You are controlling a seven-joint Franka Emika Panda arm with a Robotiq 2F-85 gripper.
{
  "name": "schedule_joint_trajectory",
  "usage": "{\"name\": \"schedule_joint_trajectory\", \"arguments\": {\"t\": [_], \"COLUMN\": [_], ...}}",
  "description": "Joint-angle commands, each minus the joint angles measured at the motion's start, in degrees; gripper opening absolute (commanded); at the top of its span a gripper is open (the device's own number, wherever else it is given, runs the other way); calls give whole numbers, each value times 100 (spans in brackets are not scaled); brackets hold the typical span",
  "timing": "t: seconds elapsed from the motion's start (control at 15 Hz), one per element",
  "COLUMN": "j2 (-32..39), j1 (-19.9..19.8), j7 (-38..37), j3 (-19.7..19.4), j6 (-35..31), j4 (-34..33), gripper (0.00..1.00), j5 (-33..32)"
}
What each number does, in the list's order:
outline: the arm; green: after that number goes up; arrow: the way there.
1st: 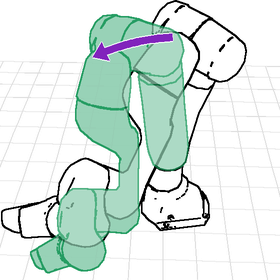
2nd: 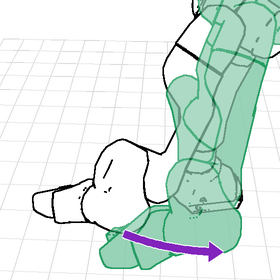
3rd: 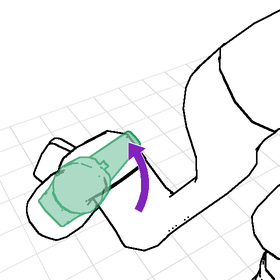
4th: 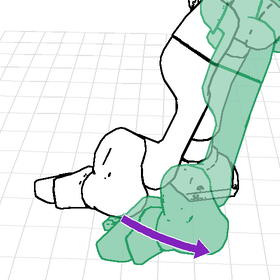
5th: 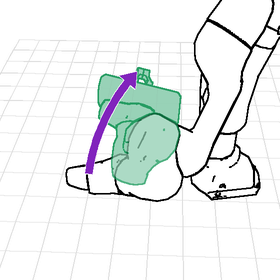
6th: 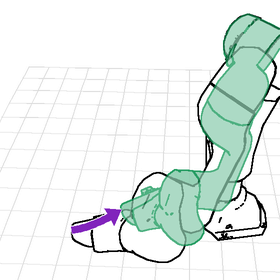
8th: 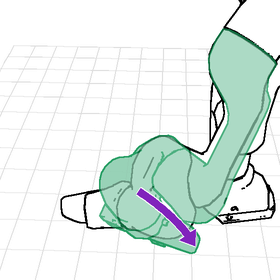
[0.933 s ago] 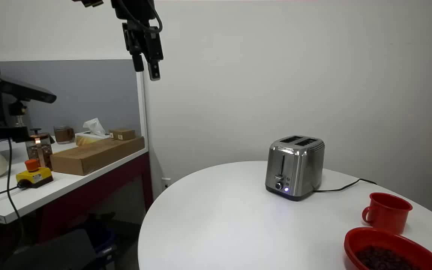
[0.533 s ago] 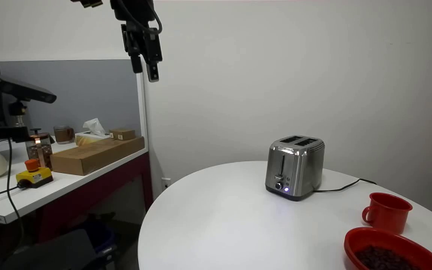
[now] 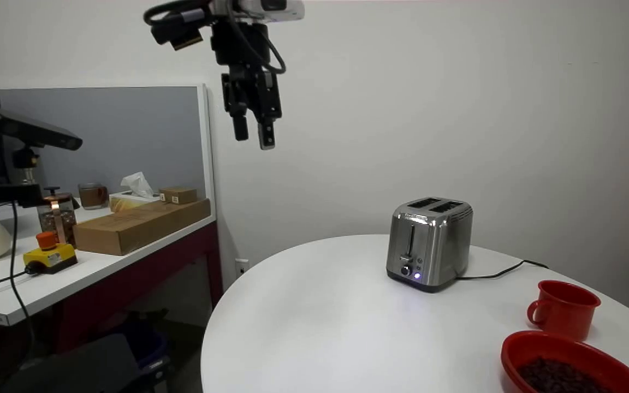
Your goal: Press the bottom right button on the toaster
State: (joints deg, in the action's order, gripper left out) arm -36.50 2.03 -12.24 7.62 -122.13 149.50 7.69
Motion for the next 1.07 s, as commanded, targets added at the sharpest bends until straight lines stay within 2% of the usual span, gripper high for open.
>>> {"name": "schedule_joint_trajectory", "arguments": {"t": [0.0,0.27,0.67,0.8,1.0], "j2": [1445,2851,4501,4896,5340], "j1": [-539,-751,-511,-403,-279], "j7": [-150,-186,-705,-959,-1158], "j3": [10,-45,-373,-616,-999], "j6": [-149,-326,-1279,-1790,-2559], "j4": [-733,-1501,-2433,-2541,-2594], "gripper": [100,100,100,100,100], "j5": [-816,-1824,-3425,-3741,-3779]}}
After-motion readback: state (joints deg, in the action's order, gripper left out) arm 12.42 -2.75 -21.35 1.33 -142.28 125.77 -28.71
